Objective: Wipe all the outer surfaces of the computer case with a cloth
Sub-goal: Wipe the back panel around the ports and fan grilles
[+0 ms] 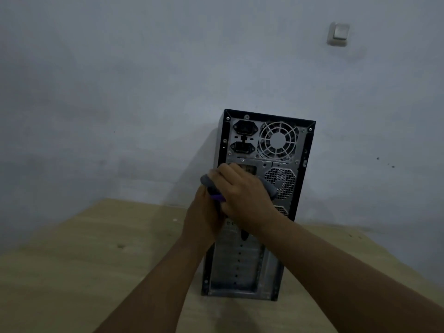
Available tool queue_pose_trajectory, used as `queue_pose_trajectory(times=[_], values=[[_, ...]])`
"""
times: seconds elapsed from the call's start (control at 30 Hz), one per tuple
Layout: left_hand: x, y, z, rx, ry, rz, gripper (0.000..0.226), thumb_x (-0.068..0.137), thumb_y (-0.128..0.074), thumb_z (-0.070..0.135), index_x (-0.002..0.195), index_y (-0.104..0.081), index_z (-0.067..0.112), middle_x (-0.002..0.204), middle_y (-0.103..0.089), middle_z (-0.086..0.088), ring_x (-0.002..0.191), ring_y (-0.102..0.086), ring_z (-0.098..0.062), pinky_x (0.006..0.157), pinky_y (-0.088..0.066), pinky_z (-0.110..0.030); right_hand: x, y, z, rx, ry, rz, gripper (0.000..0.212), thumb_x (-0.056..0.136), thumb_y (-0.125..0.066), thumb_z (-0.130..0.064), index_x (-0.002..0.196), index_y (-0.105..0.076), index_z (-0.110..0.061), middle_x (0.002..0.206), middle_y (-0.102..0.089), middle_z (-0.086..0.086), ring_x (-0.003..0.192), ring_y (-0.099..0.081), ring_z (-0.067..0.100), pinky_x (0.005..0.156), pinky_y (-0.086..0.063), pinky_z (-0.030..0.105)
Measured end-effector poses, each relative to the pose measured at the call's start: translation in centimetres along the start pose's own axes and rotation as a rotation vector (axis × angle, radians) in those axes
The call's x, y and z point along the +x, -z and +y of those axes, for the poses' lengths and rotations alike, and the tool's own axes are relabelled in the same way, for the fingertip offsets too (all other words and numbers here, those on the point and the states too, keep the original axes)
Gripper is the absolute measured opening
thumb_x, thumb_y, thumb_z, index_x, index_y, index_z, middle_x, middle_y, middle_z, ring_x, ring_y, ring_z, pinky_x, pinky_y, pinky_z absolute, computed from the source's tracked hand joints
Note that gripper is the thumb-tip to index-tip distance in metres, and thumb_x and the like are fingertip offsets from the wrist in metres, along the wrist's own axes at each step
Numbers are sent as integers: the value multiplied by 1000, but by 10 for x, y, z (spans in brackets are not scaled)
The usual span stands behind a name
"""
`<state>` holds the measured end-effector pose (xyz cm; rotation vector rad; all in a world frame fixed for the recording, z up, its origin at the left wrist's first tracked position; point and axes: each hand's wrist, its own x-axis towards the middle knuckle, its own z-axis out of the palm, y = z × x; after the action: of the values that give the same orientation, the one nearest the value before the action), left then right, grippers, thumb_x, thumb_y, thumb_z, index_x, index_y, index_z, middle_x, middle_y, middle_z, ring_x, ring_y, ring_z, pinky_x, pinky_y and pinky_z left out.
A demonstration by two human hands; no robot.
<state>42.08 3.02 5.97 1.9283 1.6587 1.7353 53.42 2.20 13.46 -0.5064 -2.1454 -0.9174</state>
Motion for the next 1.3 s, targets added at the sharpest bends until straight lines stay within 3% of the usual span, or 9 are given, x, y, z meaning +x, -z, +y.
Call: queue_pose_trajectory(times=[0.13, 0.27, 0.37, 0.47, 0.57, 0.73, 0.93, 1.07, 1.3], values=[[5, -5, -4, 97, -35, -47, 43, 98, -44, 32, 132, -50, 5, 126, -57, -12, 112, -57, -27, 96, -50, -39, 4, 14, 1, 62, -59, -84, 42, 67, -70, 2, 108, -63, -6, 94, -59, 8, 80, -57, 25, 53, -50, 33], [7, -3, -3, 94, -91, -17, 72, 99, -22, 61, 159, -17, 22, 159, -36, -3, 141, -41, -20, 107, -46, -40, 33, 32, 6, 30, -271, 88, 39, 79, -68, -1, 115, -59, -12, 87, -58, 8, 68, -52, 22, 47, -45, 31], [8, -3, -4, 117, -91, -25, 66, 102, -31, 51, 158, -19, 19, 158, -37, -5, 141, -42, -24, 106, -48, -45, 31, 25, 2, -13, -252, 41, 35, 79, -70, -3, 112, -61, -11, 92, -59, 10, 72, -57, 25, 47, -49, 34], [10, -4, -4, 231, -88, -87, 57, 103, -48, 27, 154, -28, 10, 154, -38, -8, 137, -40, -23, 103, -40, -27, 13, 19, -6, -9, -193, -102, 35, 78, -70, -6, 111, -62, -11, 95, -60, 10, 77, -61, 25, 50, -52, 34], [9, -4, -3, 265, -104, -87, 52, 104, -46, 27, 151, -32, 9, 151, -40, -8, 133, -41, -20, 94, -29, -15, 12, 26, -6, -49, -117, -215, 32, 79, -67, -6, 109, -61, -12, 93, -59, 10, 77, -61, 27, 47, -49, 34], [6, -2, 2, 74, -106, -43, 62, 102, -33, 42, 158, -20, 19, 160, -33, -4, 144, -36, -21, 111, -43, -41, 35, 35, -1, -80, -265, -77, 24, 79, -67, -2, 99, -59, -11, 86, -59, 9, 71, -58, 26, 47, -44, 32], [6, -7, -11, 182, -85, -62, 59, 94, -47, 36, 149, -39, 14, 150, -46, -2, 137, -45, -19, 113, -39, -36, 10, 19, -21, 4, -234, -178, 24, 78, -68, -2, 101, -62, -8, 87, -59, 12, 72, -59, 30, 45, -47, 34], [8, -5, -19, 203, -59, -131, 65, 94, -28, 46, 142, -44, 6, 141, -48, -12, 131, -49, -29, 106, -46, -42, 13, 37, -10, 92, -238, -345, 25, 90, -55, -10, 114, -58, -16, 97, -54, 6, 87, -55, 27, 69, -50, 40], [-18, 0, -27, 62, -217, -108, 67, 100, -39, 51, 154, -31, 12, 157, -37, -9, 143, -38, -29, 110, -42, -49, 1, 16, -16, 144, -366, -163, 24, 89, -56, -10, 112, -58, -15, 95, -55, 9, 79, -51, 29, 63, -50, 44]])
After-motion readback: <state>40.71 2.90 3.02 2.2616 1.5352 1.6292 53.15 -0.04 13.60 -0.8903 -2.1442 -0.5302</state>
